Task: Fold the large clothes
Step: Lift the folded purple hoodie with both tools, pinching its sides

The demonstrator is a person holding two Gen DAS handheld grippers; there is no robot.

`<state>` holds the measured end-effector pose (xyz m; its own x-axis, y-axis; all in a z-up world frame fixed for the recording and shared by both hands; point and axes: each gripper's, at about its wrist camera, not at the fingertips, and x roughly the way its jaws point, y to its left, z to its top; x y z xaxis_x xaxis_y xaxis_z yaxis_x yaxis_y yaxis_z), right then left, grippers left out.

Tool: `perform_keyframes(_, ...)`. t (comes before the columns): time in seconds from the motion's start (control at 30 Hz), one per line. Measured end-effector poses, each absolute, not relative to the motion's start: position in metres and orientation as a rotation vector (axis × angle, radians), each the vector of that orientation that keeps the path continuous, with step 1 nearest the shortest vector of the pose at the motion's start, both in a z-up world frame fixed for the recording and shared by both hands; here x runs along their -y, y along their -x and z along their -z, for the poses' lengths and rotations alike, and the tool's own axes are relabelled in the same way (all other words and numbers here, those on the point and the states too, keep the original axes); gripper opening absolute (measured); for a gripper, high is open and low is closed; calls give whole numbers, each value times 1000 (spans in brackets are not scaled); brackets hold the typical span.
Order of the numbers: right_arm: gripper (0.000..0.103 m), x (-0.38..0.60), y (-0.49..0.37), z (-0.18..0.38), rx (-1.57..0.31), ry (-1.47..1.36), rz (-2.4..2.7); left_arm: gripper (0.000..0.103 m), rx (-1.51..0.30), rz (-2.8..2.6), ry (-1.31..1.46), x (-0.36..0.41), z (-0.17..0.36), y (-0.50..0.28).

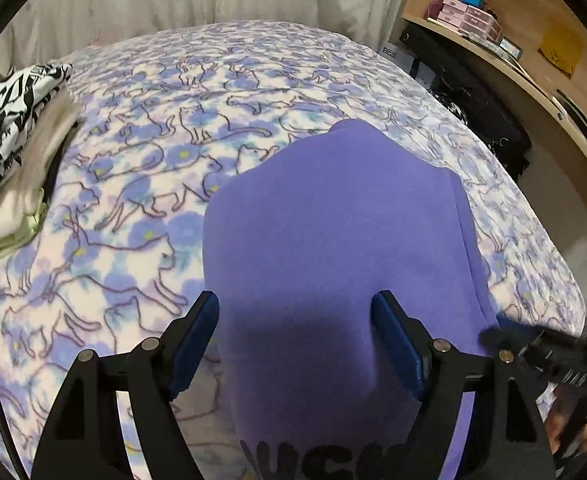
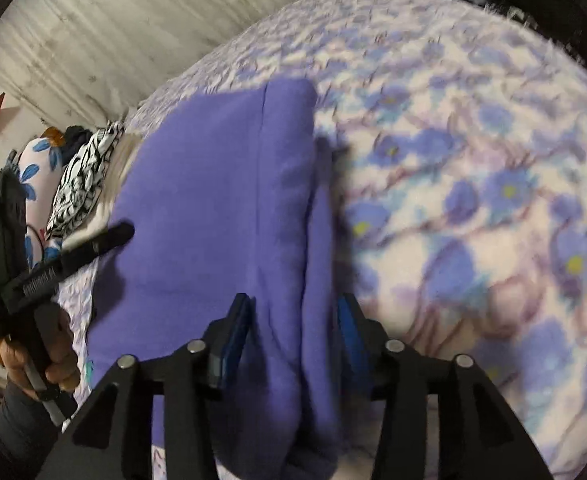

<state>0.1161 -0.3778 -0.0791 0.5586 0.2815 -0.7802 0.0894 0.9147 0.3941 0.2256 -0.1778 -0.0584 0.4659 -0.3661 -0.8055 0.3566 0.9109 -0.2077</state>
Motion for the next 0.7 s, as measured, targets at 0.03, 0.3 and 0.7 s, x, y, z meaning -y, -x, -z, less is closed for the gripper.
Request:
perform_keyframes(0.03,46,379,-121,69,-949,-413,-110,78,-996,443,11,178,58,-227)
perform_keyframes(0.3,46,362,-175,38,-853,-425,-127,82,-1022,427,-3,192,58,-236)
perform_keyframes(0.7,31,365,-214,100,-981,-458,-78,102,-1093,427,124,190,84,-255)
